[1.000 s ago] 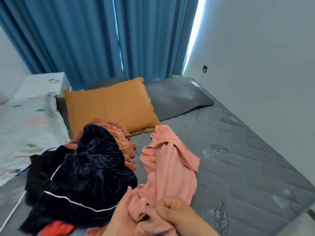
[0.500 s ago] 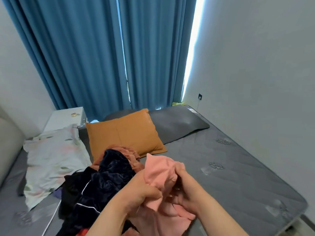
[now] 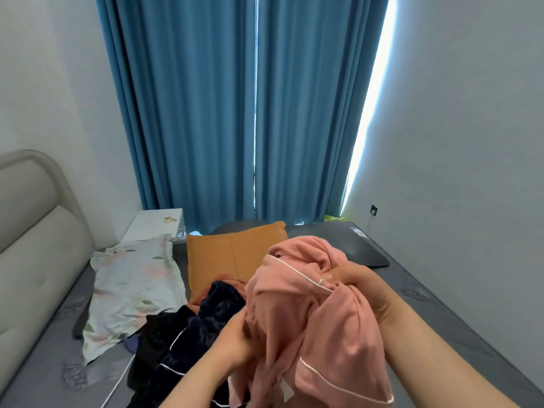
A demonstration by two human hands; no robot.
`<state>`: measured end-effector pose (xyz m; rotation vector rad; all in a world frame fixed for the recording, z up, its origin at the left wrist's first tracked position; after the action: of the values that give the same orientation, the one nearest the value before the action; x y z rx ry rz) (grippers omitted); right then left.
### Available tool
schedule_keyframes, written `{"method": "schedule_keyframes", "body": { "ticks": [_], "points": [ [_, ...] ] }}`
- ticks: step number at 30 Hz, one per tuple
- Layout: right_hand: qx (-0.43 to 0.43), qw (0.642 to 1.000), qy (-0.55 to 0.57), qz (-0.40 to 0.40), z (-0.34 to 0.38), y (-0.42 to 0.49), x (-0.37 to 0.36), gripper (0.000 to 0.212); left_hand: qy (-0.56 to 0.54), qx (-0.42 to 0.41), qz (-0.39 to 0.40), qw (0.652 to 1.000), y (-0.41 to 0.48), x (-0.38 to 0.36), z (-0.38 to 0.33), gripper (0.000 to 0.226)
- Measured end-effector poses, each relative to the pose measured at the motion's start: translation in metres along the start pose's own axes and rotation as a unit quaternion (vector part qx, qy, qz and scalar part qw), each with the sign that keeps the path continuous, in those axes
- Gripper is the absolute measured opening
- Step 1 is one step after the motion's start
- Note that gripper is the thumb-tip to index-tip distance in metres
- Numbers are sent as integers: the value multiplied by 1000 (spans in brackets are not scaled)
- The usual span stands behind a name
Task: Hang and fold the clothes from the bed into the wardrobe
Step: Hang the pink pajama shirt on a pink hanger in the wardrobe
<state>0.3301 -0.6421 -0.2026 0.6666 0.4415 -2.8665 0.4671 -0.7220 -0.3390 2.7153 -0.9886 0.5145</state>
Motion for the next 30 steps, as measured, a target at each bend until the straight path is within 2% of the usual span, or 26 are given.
{"method": "schedule_keyframes", "body": {
  "ticks": [1,3,4,5,7,10,11,12,14,15,16,17,18,19,20,21,23,25,28,30],
  "points": [
    [13,1000,-1,10,9,-5,-3,71,17,3,8,1000,2,-6,-5,8],
    [38,999,0,13,27,-18,-3,68,-38,47,-5,998,2,-10,5,34],
    [43,999,-10,0,36,-23,-1,59,-90,71,-37,993,3,-6,-4,35],
    [50,998,-33,-35,43,-27,9,49,-125,80,-57,987,7,0,-10,32],
    [49,984,-90,-147,53,-38,42,38,-161,43,-73,983,9,22,-34,33],
    [-31,955,-151,-255,37,-47,96,48,-206,0,-75,976,16,59,-76,29],
    [-61,926,-190,-321,30,-51,112,50,-219,-6,-67,973,20,67,-90,37],
    [-84,882,-253,-388,27,-56,123,48,-226,-19,-55,972,23,74,-106,45],
    [-138,773,-405,-469,25,-57,118,53,-219,-62,-25,973,25,79,-140,45],
    [-125,722,-475,-487,30,-52,104,62,-207,-84,-14,975,25,81,-154,41],
    [-72,722,-502,-472,35,-44,82,71,-193,-105,1,975,23,79,-170,37],
    [-12,768,-499,-402,35,-32,56,72,-173,-126,14,977,22,79,-182,35],
    [36,833,-463,-300,34,-23,21,64,-151,-147,29,977,20,77,-190,33],
    [61,881,-429,-192,30,-14,-10,54,-118,-170,40,977,17,75,-199,31],
    [70,903,-405,-128,27,-8,-30,44,-78,-190,41,978,14,76,-206,29],
    [81,913,-386,-109,27,-2,-37,36,-30,-204,31,978,11,80,-211,26],
    [104,912,-371,-140,33,8,-39,23,65,-221,3,973,5,93,-215,24],
    [130,899,-382,-170,44,14,-38,24,117,-209,-2,971,1,107,-210,26],
    [175,890,-388,-165,67,17,-56,26,155,-104,81,979,-2,118,-175,23],
    [203,885,-374,-188,85,20,-65,26,191,-23,139,971,-9,124,-141,7]
  ]
}}
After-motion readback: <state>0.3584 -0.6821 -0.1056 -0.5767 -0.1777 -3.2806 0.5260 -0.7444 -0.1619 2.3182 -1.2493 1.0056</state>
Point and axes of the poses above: each hand's wrist, its own y-axis towards the middle knuckle, its own x-axis out of the back of the hand, z = x × y, the point moved 8 cm from there along y, towards the middle knuckle, and after that the axes turned 13 degrees about -x, right-handed, at the moved point
